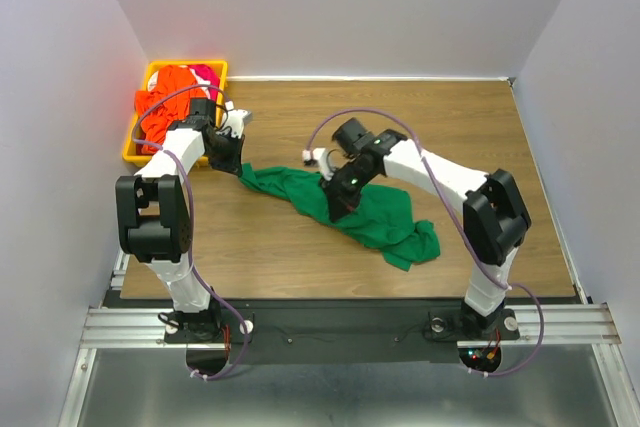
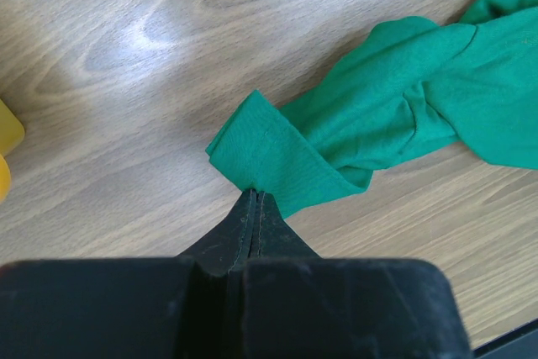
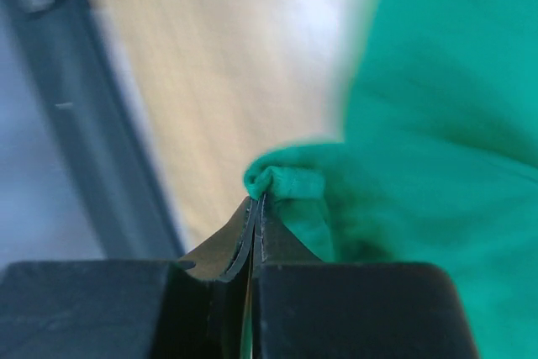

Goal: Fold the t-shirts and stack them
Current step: Flatten the tshirt out

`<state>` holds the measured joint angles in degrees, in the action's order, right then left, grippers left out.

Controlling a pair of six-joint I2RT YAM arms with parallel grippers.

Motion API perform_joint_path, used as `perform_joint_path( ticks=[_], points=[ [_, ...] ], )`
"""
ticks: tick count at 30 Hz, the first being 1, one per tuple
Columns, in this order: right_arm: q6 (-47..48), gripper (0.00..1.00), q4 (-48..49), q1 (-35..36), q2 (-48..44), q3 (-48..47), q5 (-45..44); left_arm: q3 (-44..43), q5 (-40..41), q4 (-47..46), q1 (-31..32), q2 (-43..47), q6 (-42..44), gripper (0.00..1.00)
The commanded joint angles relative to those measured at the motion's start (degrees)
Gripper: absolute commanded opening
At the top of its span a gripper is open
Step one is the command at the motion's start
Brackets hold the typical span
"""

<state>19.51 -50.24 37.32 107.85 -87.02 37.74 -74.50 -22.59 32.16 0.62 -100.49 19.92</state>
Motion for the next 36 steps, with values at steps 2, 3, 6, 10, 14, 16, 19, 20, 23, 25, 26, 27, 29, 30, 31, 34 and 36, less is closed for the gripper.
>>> perform_joint_path(
  ticks=[2, 3, 6, 10, 14, 16, 19, 20, 23, 25, 26, 27, 29, 30, 31, 34, 36],
  points=[
    [-5.7, 0.38, 2.7, 11.8, -4.1, 1.1, 1.1, -1.4, -1.3, 0.3, -0.2, 0.5, 0.4, 0.00],
    [-5.5, 0.50, 2.7, 12.3, -4.1, 1.1, -0.7, -1.4, -1.5, 0.4, -0.2, 0.5, 0.4, 0.00],
    [-5.1, 0.64, 2.6, 12.3, -5.5, -0.3, -5.8, -1.4, -1.7, 0.6, -0.2, 0.6, 0.5, 0.00],
    [-5.2, 0.63, 3.2, 12.4, -5.9, -2.7, -11.7, -1.3, -1.8, 0.4, -0.2, 0.4, 0.4, 0.00],
    [-4.0, 0.60, 3.9, 12.4, -4.1, -2.6, -14.9, -1.5, -2.5, 0.4, -0.2, 0.0, -0.1, 0.00],
    [-3.9, 0.60, 5.4, 12.3, -2.4, -1.6, -16.8, -1.6, -2.4, 0.3, -0.2, -0.1, 0.0, 0.00],
    [-3.9, 0.57, 7.6, 12.3, -0.3, -0.9, -19.0, -1.4, -2.3, 0.3, -0.2, -0.3, 0.1, 0.00],
    [-4.1, 0.56, 8.2, 12.4, 0.9, -0.8, -19.2, -1.4, -2.3, 0.3, -0.2, -0.3, 0.1, 0.00],
    [-4.7, 0.54, 9.9, 12.3, 2.5, -1.2, -18.7, -1.0, -2.2, 0.1, -0.2, -0.2, 0.1, 0.00],
    [-4.6, 0.53, 10.4, 12.4, 4.4, -1.7, -18.2, -0.7, -2.0, 0.0, -0.2, -0.1, 0.5, 0.00],
    [-4.6, 0.53, 10.6, 12.3, 5.0, -2.0, -18.2, -0.7, -1.9, 0.0, -0.2, -0.2, 0.4, 0.00],
    [-4.5, 0.53, 10.7, 12.3, 6.3, -2.1, -18.1, -0.6, -1.8, -0.2, -0.2, -0.2, 0.5, 0.00],
    [-4.2, 0.53, 10.9, 12.4, 7.5, -2.3, -17.1, -0.6, -2.0, -0.3, -1.4, -0.3, 0.6, 0.00],
    [-4.3, 0.53, 10.9, 12.5, 8.3, -2.4, -16.6, -0.5, -1.9, -0.3, -1.5, -0.3, 0.5, 0.00],
    [-4.3, 0.53, 10.9, 12.5, 8.7, -2.3, -15.6, -0.5, -2.1, -0.4, -1.5, -0.3, 0.5, 0.00],
    [-4.4, 0.53, 10.9, 12.9, 9.1, -2.2, -13.7, -0.2, -2.0, -0.6, -1.5, -0.3, 0.6, 0.00],
    [-4.6, 0.53, 10.9, 13.2, 9.0, -1.9, -12.8, 0.1, -2.1, -0.6, -1.5, -0.4, 0.7, 0.00]
  ],
)
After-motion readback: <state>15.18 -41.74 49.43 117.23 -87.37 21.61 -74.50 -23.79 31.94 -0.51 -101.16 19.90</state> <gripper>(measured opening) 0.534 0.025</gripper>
